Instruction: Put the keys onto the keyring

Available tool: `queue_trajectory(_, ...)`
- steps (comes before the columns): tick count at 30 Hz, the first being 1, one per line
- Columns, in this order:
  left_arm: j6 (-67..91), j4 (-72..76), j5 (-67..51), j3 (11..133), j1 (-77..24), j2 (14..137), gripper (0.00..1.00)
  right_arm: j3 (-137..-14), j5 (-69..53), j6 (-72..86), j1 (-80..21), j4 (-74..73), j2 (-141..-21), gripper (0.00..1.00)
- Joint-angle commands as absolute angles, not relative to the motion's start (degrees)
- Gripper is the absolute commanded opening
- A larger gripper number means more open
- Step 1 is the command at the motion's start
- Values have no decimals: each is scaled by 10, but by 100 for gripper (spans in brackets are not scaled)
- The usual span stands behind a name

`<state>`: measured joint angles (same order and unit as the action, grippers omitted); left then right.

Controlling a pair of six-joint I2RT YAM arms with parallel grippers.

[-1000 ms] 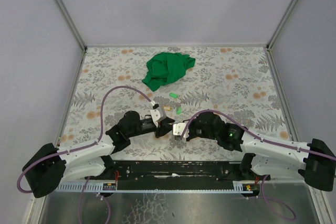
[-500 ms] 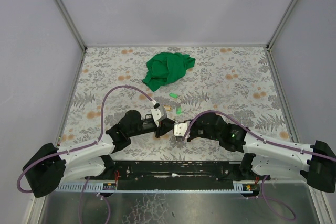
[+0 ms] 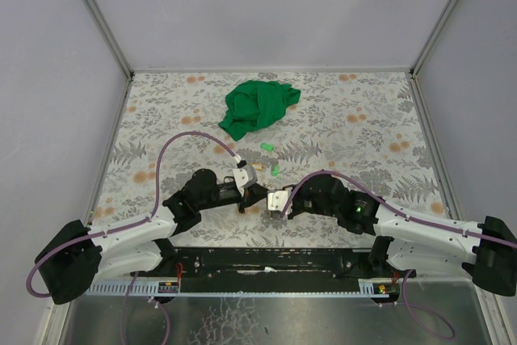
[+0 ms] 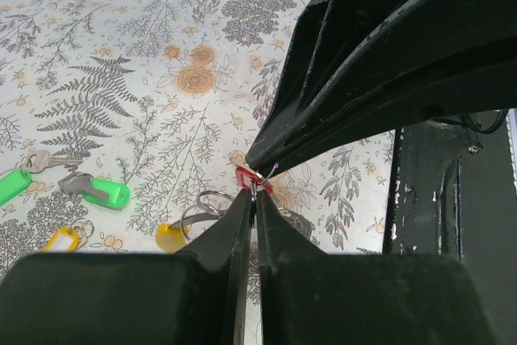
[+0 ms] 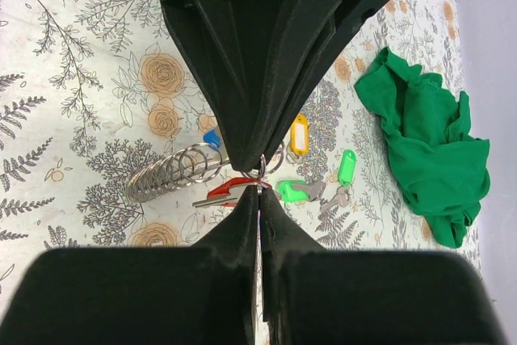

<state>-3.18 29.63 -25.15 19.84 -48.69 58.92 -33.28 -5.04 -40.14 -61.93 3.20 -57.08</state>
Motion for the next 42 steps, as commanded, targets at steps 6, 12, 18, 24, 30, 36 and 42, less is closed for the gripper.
queue_trajectory(6,-5,343,-184,185,-483,559,0,-336,-22,-396,-627,52,-541,0)
queue_trajectory(12,53,429,-133,151,-483,539,0,-324,-24,-386,-631,63,-562,0)
queue_trajectory(18,87,505,-82,123,-483,545,0,-314,-27,-382,-638,77,-570,0)
queue_trajectory(24,109,561,-59,106,-483,559,0,-301,-28,-377,-640,93,-580,0)
queue_trajectory(30,146,639,-38,87,-483,594,0,-291,-45,-370,-646,138,-612,0)
queue_trajectory(36,182,720,-19,69,-486,638,0,-289,-47,-371,-656,183,-633,0)
queue_trajectory(42,189,736,-22,62,-487,648,0,-294,-22,-395,-658,185,-614,0)
